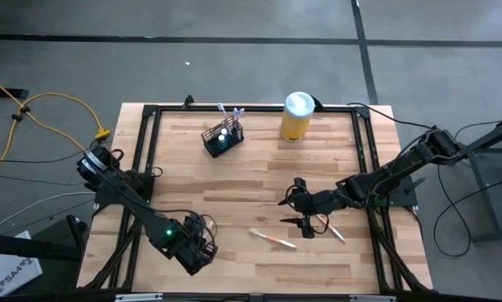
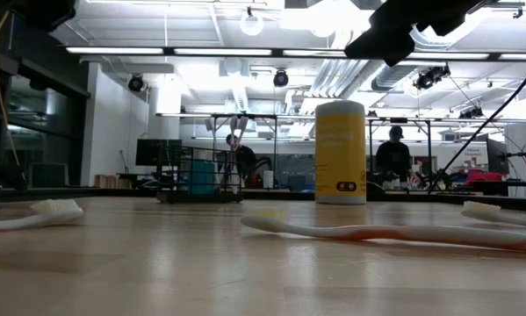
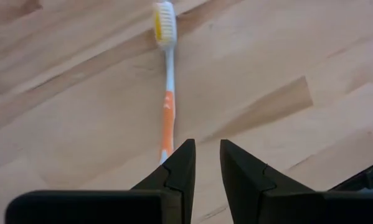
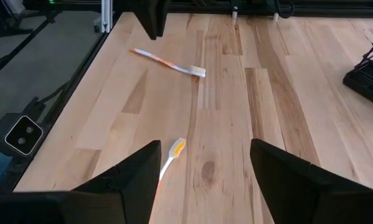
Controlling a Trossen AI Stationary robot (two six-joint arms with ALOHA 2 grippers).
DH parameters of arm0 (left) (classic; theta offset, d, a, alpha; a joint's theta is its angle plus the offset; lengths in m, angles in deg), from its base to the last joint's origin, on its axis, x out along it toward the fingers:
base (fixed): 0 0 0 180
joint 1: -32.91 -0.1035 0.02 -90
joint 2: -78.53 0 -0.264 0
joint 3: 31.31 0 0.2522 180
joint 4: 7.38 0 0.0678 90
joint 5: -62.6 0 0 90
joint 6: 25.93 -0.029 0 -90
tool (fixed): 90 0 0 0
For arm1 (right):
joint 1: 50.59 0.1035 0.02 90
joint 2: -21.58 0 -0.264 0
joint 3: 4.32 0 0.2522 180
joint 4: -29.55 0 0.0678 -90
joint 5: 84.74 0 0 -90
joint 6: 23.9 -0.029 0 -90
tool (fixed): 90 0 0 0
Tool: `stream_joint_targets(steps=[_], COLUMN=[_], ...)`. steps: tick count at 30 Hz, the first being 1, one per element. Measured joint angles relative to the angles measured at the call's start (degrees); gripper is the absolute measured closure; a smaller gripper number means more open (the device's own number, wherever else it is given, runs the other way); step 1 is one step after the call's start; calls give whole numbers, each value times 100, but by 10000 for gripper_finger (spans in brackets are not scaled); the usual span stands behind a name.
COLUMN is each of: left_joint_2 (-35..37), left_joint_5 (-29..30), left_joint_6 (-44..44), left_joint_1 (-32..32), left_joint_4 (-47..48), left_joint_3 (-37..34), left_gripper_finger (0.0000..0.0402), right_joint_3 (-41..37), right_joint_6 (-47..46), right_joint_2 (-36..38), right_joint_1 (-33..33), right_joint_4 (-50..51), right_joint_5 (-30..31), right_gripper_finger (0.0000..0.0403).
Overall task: Pick & Place toothbrushing station
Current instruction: Put the left orange toothbrush into the left section of the wire organizer
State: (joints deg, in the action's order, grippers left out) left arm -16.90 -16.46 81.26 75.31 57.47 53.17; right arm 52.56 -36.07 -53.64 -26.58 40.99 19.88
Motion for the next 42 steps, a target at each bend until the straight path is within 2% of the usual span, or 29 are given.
stream_joint_targets(steps=[19, 22, 27, 37, 42], left_joint_2=[-95, -95, -95, -147, -374], left_joint_5=[-73, -135, -137, 236, -75], left_joint_6=[-662, -546, -196, -370, -380], left_joint_1=[-279, -321, -190, 27, 91], left_joint_4=[-184, -239, -276, -570, -590], left_joint_3=[0, 0, 0, 8, 9], left_gripper_finger=[333, 333, 332, 332, 324], right_joint_3=[0, 0, 0, 0, 0], right_joint_6=[42, 98, 152, 191, 193], right_joint_2=[0, 0, 0, 0, 0], right_joint_1=[-2, -2, -1, -1, -2], right_joint_4=[48, 52, 55, 55, 59], right_joint_5=[-17, -77, -170, -170, -169], right_gripper_finger=[165, 165, 165, 165, 165])
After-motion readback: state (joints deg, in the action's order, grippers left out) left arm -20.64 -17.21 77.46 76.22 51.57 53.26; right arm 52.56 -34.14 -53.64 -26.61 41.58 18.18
